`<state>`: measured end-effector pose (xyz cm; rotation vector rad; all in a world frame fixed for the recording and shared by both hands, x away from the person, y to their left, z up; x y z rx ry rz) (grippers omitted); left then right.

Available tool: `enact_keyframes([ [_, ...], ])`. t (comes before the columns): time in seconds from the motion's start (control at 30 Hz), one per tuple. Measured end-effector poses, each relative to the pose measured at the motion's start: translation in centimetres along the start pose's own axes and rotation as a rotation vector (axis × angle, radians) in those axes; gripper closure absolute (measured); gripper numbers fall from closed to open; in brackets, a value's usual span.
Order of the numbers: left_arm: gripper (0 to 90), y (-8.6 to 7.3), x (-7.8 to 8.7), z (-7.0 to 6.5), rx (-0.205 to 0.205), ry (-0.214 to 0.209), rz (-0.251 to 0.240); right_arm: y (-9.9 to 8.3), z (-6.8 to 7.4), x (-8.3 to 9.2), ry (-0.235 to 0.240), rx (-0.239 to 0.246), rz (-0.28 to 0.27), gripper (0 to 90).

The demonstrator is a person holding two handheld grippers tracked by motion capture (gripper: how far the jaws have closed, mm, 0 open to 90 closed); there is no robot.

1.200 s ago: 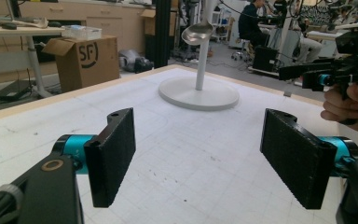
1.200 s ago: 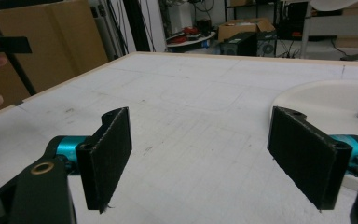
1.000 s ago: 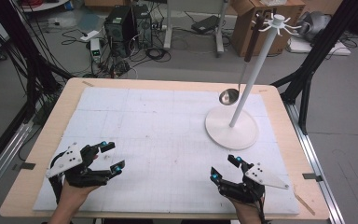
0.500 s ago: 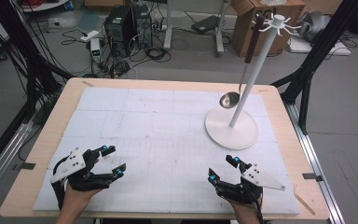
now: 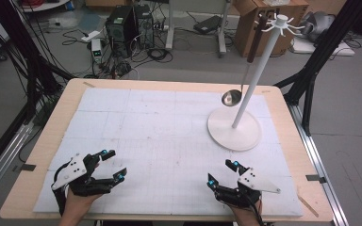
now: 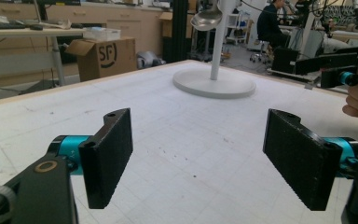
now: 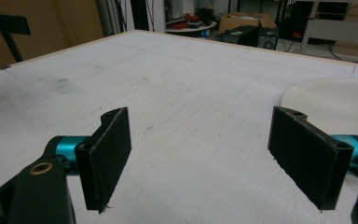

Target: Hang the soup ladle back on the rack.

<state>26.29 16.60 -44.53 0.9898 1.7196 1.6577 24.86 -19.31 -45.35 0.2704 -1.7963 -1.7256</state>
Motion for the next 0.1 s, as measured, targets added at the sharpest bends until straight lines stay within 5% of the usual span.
enact_keyframes([
  [0.1,24.2,0.07,0.08,-0.04,0.0,0.003,-0.01,0.01,0.01,0.05,-0.001,-0.003,0.0,20.3],
])
Point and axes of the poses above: each handheld gripper's, and its own axes: x roughly backward along the jaws, y roughly out of its top, z roughly to its left, the point moved 7 cm from there along -x, roughly forward along the jaws, and after that the axes turned 3 degrees about -y, right-handed, at the moved point
